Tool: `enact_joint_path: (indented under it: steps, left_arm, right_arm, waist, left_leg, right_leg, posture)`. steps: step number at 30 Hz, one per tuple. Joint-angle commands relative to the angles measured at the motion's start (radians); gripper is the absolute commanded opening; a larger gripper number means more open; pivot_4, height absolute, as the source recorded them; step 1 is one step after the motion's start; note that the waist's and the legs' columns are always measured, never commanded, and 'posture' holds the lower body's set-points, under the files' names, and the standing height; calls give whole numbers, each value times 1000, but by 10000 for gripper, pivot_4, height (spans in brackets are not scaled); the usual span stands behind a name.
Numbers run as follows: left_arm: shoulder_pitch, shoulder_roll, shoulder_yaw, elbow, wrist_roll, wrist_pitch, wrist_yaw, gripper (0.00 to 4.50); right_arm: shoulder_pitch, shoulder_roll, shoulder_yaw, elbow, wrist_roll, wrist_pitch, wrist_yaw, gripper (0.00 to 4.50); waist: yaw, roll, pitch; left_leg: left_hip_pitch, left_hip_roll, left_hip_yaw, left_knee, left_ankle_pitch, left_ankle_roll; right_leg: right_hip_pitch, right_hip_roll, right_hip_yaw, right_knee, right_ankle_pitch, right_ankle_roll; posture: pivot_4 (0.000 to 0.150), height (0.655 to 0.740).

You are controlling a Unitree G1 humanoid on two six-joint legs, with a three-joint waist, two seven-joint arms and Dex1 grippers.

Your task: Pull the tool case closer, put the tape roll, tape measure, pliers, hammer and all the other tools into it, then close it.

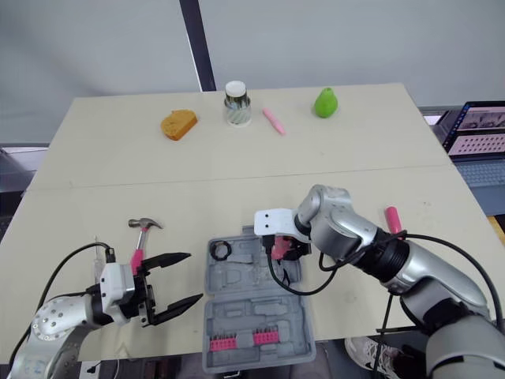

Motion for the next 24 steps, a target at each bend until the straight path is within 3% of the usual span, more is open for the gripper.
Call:
enact_joint_path:
  steps: [1, 5, 6, 7, 8, 16, 23, 24]
  left_arm:
    - [11, 0, 2, -41, -5, 4, 12, 45000]
    - [16, -4, -1, -48, -6, 5, 18, 45000]
    - [16, -4, -1, -47, -7, 4, 19, 45000]
    - [16, -4, -1, -46, -8, 2, 19, 45000]
    - [16, -4, -1, -46, -8, 2, 19, 45000]
    - [20, -5, 2, -33, -9, -11, 11, 45000]
    - [15, -22, 12, -22, -40, -23, 3, 45000]
    - [13, -24, 14, -18, -44, -25, -1, 45000]
  right_arm:
    - [-17, 8, -2, -9, -14, -16, 9, 29760]
    - [-22, 6, -3, -15, -13, -19, 17, 29760]
    - [-24, 6, -4, -16, -13, -21, 19, 39977]
    - [-26, 5, -6, -19, -14, -21, 21, 44021]
    - [-26, 5, -7, -20, -15, -22, 22, 44632]
    - [-60, -74, -81, -162, 37, 38, 78, 44632]
    - [158, -106, -425, -196, 249, -58, 35, 44632]
    - [193, -108, -466, -184, 273, -89, 29, 42318]
  waist:
    - [0, 0, 0]
    - [0, 0, 0]
    - [0, 0, 0]
    - [0, 0, 0]
    - [0, 0, 0]
    - [0, 0, 0]
    - [4, -2, -1]
    - [4, -2, -1]
  left_leg:
    - [0, 0, 0, 0, 0, 0]
    - [0, 0, 0, 0, 0, 0]
    - [0, 0, 0, 0, 0, 0]
    - [0, 0, 0, 0, 0, 0]
    - [0, 0, 0, 0, 0, 0]
    - [-1, 0, 0, 0, 0, 0]
    - [-2, 0, -2, 1, 0, 0]
    - [-2, -1, -2, 1, 0, 0]
  right_leg:
    - [0, 0, 0, 0, 0, 0]
    - [0, 0, 0, 0, 0, 0]
    - [0, 0, 0, 0, 0, 0]
    - [0, 0, 0, 0, 0, 0]
    - [0, 0, 0, 0, 0, 0]
    - [-1, 0, 0, 0, 0, 0]
    - [0, 0, -1, -1, 0, 0]
    - [0, 0, -1, -1, 0, 0]
  posture:
    - [1500, 6950]
    - [1500, 6950]
    - [1500, 6950]
    - [1500, 6950]
    - [1500, 6950]
    - [1500, 6950]
    - [1500, 6950]
    - [1500, 6950]
